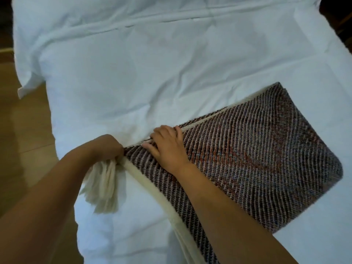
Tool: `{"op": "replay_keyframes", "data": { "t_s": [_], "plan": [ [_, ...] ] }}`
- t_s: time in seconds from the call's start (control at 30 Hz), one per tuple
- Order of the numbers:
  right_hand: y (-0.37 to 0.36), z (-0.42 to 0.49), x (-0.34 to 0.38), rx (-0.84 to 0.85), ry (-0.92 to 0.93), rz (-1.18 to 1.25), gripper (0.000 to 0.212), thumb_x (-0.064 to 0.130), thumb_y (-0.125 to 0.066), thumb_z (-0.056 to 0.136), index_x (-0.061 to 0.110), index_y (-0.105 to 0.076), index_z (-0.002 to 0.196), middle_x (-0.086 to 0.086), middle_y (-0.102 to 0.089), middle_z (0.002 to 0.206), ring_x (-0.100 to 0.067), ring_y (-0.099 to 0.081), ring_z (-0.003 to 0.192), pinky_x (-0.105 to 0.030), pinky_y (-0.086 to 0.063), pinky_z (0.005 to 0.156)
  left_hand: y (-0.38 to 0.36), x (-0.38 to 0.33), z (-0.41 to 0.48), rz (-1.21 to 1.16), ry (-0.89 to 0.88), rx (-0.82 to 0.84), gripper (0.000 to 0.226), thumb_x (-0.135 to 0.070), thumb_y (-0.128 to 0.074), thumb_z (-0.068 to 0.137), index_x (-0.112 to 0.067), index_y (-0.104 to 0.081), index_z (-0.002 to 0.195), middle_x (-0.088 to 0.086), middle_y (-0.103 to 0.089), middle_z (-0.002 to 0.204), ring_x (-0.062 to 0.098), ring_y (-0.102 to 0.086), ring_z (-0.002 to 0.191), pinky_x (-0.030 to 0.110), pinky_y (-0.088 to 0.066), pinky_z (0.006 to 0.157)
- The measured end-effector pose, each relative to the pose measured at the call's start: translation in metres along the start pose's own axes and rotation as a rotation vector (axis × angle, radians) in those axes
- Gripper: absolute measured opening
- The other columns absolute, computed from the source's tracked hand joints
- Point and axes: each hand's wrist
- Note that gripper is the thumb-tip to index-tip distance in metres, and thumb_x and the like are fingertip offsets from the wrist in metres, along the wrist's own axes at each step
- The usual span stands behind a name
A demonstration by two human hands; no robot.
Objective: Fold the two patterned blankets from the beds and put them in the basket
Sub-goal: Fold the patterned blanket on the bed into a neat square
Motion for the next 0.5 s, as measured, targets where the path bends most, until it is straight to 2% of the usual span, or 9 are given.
{"op": "replay_keyframes", "data": {
  "t_s": [0.07, 0.13, 0.2, 0.23, 0.27, 0.33, 0.4, 0.43, 0.5],
  "plan": [
    [-0.002, 0.003, 0.0, 0.047, 0.049, -0.084, 0.039, 0.042, -0.041, 0.094, 0.01, -0.059, 0.108, -0.008, -0.057, 0.12, -0.025, -0.044, 0.119, -0.043, -0.012, 0.111, -0.007, -0.005, 0.001, -0.087, 0.019, -0.133, 0.011, -0.014, -0.055, 0.078, -0.006, -0.06, 0.072, 0.008, -0.058, 0.072, 0.022, -0.055, 0.067, 0.028, -0.044, 0.063],
    [-0.004, 0.01, 0.004, 0.039, 0.03, -0.14, 0.036, 0.037, -0.041, 0.096, 0.008, -0.058, 0.106, -0.01, -0.059, 0.113, -0.028, -0.049, 0.111, -0.042, -0.02, 0.108, -0.018, -0.012, -0.002, -0.013, 0.023, -0.296, 0.018, -0.025, -0.053, 0.078, -0.011, -0.054, 0.089, 0.006, -0.057, 0.083, 0.028, -0.058, 0.083, 0.03, -0.043, 0.069],
    [-0.008, 0.016, 0.01, -0.084, -0.02, -0.159, 0.031, 0.033, -0.046, 0.095, 0.006, -0.06, 0.1, -0.012, -0.061, 0.104, -0.03, -0.053, 0.101, -0.042, -0.032, 0.102, -0.025, -0.013, -0.004, 0.05, 0.009, -0.391, 0.025, -0.033, -0.05, 0.08, -0.013, -0.044, 0.094, 0.003, -0.05, 0.086, 0.03, -0.056, 0.091, 0.031, -0.039, 0.071],
    [-0.01, 0.018, 0.012, -0.135, -0.051, -0.15, 0.029, 0.031, -0.048, 0.094, 0.005, -0.06, 0.099, -0.012, -0.062, 0.102, -0.03, -0.054, 0.099, -0.043, -0.034, 0.101, -0.024, -0.012, -0.003, 0.064, 0.012, -0.393, 0.026, -0.034, -0.049, 0.08, -0.012, -0.045, 0.093, 0.002, -0.051, 0.085, 0.029, -0.057, 0.089, 0.031, -0.04, 0.071],
    [-0.011, 0.018, 0.015, -0.125, -0.074, -0.141, 0.029, 0.031, -0.046, 0.095, 0.006, -0.058, 0.103, -0.013, -0.06, 0.107, -0.029, -0.053, 0.103, -0.045, -0.03, 0.105, -0.022, -0.008, -0.003, 0.089, 0.028, -0.373, 0.027, -0.036, -0.05, 0.078, -0.011, -0.05, 0.089, 0.0, -0.054, 0.082, 0.027, -0.057, 0.084, 0.03, -0.041, 0.07],
    [-0.015, 0.012, 0.018, -0.002, -0.117, -0.125, 0.037, 0.034, -0.035, 0.099, 0.009, -0.048, 0.122, -0.013, -0.049, 0.13, -0.029, -0.038, 0.125, -0.048, -0.01, 0.114, -0.018, -0.002, -0.005, 0.124, 0.062, -0.321, 0.027, -0.038, -0.054, 0.075, -0.014, -0.056, 0.086, 0.0, -0.058, 0.077, 0.024, -0.057, 0.079, 0.03, -0.042, 0.069],
    [-0.011, 0.0, 0.02, 0.003, -0.126, -0.094, 0.044, 0.036, -0.028, 0.1, 0.013, -0.034, 0.137, -0.013, -0.029, 0.149, -0.029, -0.018, 0.14, -0.047, 0.004, 0.115, -0.015, -0.002, -0.011, 0.15, 0.086, -0.327, 0.033, -0.04, -0.057, 0.075, -0.015, -0.049, 0.095, 0.0, -0.055, 0.081, 0.025, -0.055, 0.085, 0.032, -0.04, 0.077],
    [-0.006, -0.009, 0.022, -0.034, -0.102, -0.083, 0.047, 0.036, -0.028, 0.099, 0.014, -0.029, 0.141, -0.012, -0.023, 0.153, -0.029, -0.012, 0.142, -0.045, 0.005, 0.115, -0.015, -0.004, -0.015, 0.197, 0.092, -0.355, 0.039, -0.042, -0.057, 0.076, -0.015, -0.044, 0.101, 0.002, -0.055, 0.089, 0.027, -0.053, 0.092, 0.036, -0.037, 0.084],
    [0.004, -0.033, 0.028, -0.089, -0.051, -0.061, 0.05, 0.035, -0.032, 0.098, 0.013, -0.028, 0.143, -0.012, -0.023, 0.153, -0.029, -0.012, 0.143, -0.041, 0.004, 0.116, -0.02, -0.014, -0.022, 0.327, 0.046, -0.413, 0.053, -0.042, -0.057, 0.079, -0.015, -0.037, 0.121, 0.01, -0.05, 0.118, 0.033, -0.044, 0.114, 0.046, -0.03, 0.098]
  ]
}}
Point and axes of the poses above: each hand's wrist, its own z-axis towards the middle knuckle, its own y-axis out of the back of the hand, x = y × z
